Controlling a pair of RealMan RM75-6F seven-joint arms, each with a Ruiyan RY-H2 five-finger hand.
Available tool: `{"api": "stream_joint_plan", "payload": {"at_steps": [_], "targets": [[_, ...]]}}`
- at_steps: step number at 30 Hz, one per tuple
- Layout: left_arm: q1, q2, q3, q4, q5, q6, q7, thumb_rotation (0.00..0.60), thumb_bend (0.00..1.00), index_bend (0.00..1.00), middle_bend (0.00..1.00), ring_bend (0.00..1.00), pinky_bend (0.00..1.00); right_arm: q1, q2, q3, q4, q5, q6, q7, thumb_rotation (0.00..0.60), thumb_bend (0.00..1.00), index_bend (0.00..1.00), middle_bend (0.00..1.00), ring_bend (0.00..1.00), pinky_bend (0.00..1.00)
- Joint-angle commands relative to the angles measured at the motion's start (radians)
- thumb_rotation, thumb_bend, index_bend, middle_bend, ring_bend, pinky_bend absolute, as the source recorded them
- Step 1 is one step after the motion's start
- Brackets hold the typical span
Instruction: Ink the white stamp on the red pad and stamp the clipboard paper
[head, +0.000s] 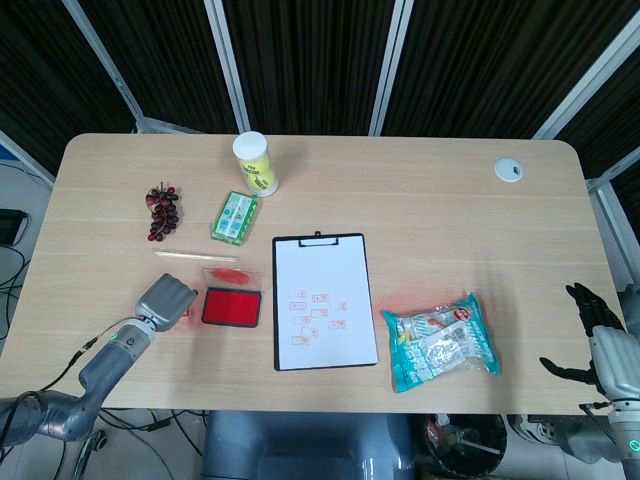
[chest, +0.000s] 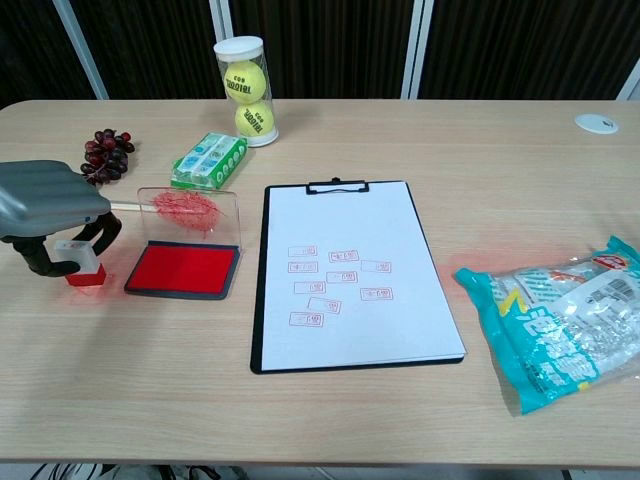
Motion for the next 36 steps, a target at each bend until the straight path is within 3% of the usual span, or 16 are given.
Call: {"api": "stream_joint_plan", "payload": {"at_steps": [1, 36], "targets": [[0.003, 0.000, -0.003, 0.001, 0.003, -0.003, 0.001, 0.600, 0.43, 0.69, 0.76, 0.97, 1.00, 0.000, 0.000, 0.000, 0.000, 0.000, 0.000, 0.000, 0.600, 0.20, 0.06, 0.00, 0.00, 0.14], [0.019, 0.013, -0.037, -0.017, -0.068, -0.039, 0.086, 0.600, 0.37, 0.43, 0.62, 0.96, 1.00, -0.002, -0.001, 0.001, -0.002, 0.000, 0.003, 0.000, 0.600, 0.21, 0.06, 0.00, 0.00, 0.14]]}}
